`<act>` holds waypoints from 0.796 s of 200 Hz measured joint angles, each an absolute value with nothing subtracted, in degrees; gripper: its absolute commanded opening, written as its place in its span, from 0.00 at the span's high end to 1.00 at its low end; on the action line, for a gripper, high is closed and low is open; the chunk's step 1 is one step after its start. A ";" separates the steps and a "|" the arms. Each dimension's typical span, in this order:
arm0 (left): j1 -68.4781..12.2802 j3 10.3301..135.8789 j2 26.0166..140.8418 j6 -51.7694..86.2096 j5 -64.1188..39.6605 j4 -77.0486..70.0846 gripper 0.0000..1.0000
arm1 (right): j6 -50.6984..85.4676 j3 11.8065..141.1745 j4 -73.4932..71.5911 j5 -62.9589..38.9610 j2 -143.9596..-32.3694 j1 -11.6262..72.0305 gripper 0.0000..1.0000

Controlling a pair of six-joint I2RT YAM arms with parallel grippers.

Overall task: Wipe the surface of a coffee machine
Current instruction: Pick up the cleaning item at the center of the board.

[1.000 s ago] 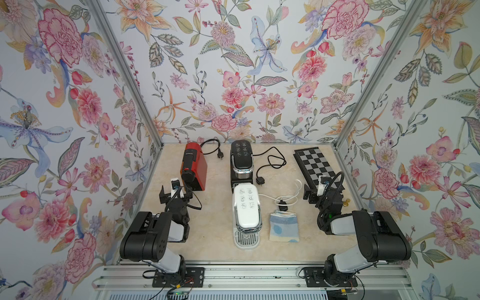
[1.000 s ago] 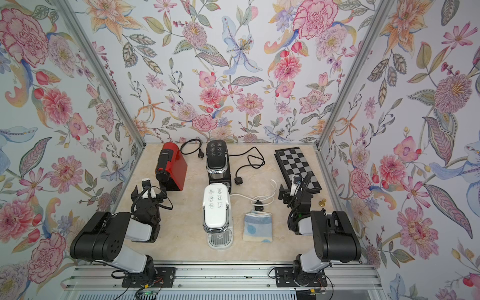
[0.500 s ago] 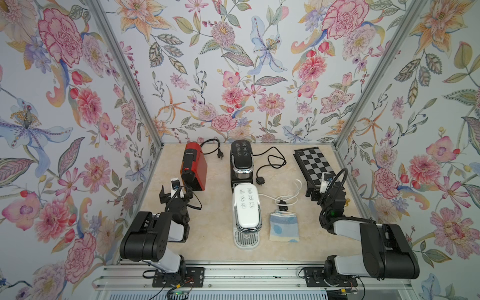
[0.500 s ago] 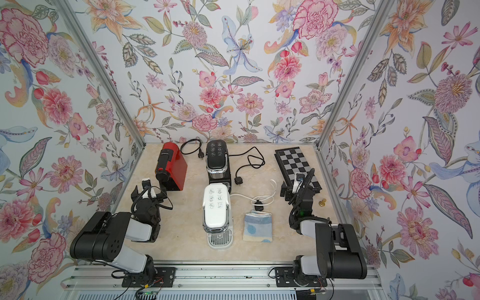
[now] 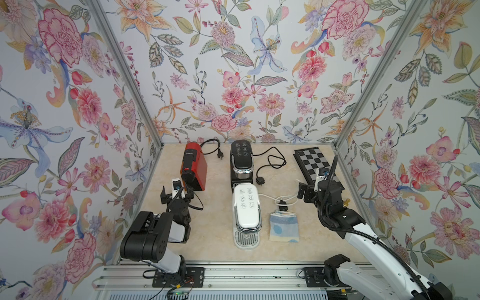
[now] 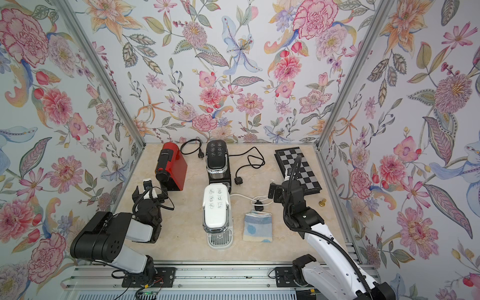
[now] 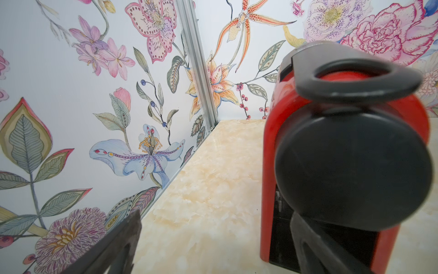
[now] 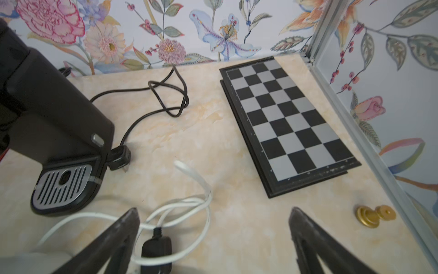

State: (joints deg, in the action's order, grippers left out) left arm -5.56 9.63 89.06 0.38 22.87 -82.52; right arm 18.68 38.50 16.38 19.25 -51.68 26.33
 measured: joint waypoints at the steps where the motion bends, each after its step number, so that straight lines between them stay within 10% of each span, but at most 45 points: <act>1: -5.61 9.56 89.06 0.40 22.90 -82.61 0.01 | 18.92 38.50 16.64 19.16 -51.68 26.59 0.01; 63: -6.68 6.61 88.86 -0.71 23.35 -86.28 0.01 | 32.77 36.01 27.73 18.92 -60.60 48.34 0.04; 159: -9.45 28.56 61.01 4.91 35.05 -50.72 0.01 | 39.46 34.06 24.18 12.58 -72.36 52.77 0.10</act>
